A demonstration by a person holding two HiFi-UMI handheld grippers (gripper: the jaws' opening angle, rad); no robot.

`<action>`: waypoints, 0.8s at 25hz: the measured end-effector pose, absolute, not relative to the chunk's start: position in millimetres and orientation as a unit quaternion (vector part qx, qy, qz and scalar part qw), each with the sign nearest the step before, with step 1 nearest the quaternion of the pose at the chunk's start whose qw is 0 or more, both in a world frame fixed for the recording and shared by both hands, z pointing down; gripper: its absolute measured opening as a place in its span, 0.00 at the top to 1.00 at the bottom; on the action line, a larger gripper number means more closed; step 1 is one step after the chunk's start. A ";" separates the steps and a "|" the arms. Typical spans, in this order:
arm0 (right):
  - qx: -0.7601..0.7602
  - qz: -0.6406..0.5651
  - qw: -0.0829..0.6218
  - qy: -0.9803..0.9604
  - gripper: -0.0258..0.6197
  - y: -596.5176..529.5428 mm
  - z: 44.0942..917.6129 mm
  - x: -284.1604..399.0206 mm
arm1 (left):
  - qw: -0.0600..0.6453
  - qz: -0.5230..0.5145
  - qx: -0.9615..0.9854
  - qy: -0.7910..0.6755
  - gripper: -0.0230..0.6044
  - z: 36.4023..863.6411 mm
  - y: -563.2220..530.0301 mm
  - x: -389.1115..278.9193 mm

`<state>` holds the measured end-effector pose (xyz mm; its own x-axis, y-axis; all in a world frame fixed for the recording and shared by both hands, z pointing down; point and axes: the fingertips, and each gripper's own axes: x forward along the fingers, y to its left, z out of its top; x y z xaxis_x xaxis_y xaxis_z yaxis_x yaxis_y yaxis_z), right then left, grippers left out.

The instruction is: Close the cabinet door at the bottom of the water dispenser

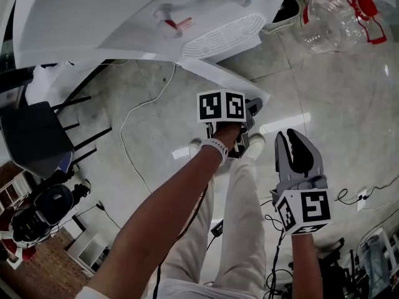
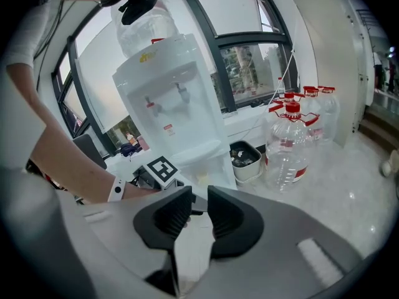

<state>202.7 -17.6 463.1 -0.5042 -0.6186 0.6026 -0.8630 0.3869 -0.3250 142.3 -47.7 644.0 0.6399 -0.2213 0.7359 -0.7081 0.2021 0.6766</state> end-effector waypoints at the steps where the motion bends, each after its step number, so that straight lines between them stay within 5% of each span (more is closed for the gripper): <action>1: 0.458 0.312 0.195 -0.809 0.82 -18.6 461.4 202.6 | 0.676 0.177 0.603 -0.386 0.73 642.4 -49.9 142.6; 20: 0.478 0.332 0.185 -0.792 0.82 -53.7 478.3 230.8 | 0.695 0.103 0.581 -0.411 0.74 644.9 -131.8 168.9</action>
